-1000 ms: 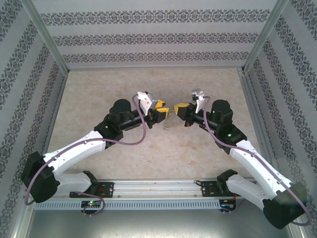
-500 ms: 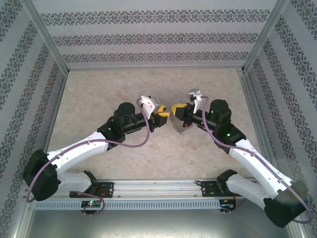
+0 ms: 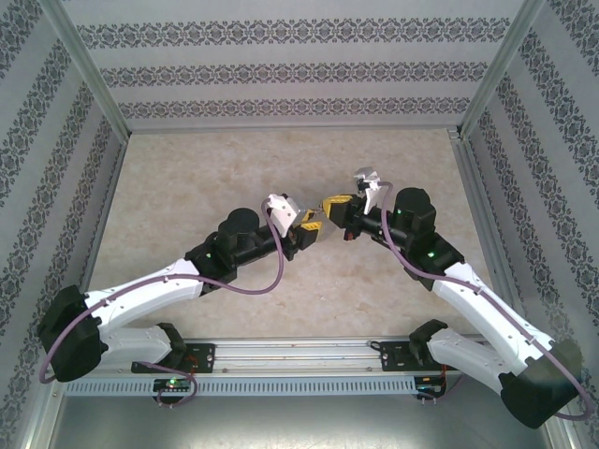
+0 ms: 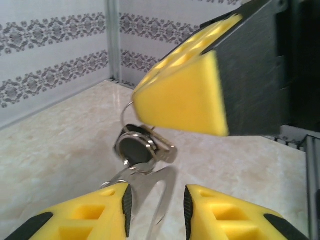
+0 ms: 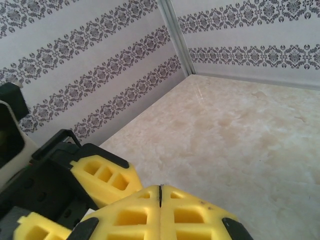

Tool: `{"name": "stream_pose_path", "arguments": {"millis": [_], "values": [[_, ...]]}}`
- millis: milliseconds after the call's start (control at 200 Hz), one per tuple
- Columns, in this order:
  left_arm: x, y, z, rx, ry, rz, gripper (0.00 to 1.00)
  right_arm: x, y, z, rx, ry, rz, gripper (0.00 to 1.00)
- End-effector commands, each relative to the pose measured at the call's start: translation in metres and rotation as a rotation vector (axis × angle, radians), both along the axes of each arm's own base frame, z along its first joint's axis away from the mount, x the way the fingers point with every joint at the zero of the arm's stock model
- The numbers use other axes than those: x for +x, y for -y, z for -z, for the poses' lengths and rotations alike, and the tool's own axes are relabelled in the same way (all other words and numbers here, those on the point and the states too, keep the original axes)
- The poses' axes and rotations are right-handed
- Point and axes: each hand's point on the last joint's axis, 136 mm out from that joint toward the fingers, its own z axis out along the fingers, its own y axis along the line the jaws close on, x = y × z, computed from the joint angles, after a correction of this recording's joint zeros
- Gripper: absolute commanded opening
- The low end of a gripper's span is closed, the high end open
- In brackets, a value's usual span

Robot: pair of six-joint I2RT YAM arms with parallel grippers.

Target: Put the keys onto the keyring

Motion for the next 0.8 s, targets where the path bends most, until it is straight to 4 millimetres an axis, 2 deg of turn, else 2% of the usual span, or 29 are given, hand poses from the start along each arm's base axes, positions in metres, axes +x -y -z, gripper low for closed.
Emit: {"name": "stream_pose_path", "arguments": {"millis": [0, 220, 649, 794], "values": [[0.006, -0.005, -0.019, -0.038, 0.084, -0.062, 0.34, -0.005, -0.003, -0.028, 0.047, 0.052, -0.011, 0.00], [0.005, -0.002, -0.026, -0.051, 0.104, -0.042, 0.34, -0.010, -0.007, -0.030, 0.048, 0.057, -0.025, 0.00], [-0.016, -0.005, -0.022, -0.076, 0.047, 0.019, 0.35, -0.009, -0.010, -0.029, 0.044, 0.060, -0.025, 0.00], [-0.013, -0.002, -0.021, -0.076, 0.049, 0.012, 0.36, -0.011, -0.010, -0.031, 0.048, 0.064, -0.029, 0.00]]}}
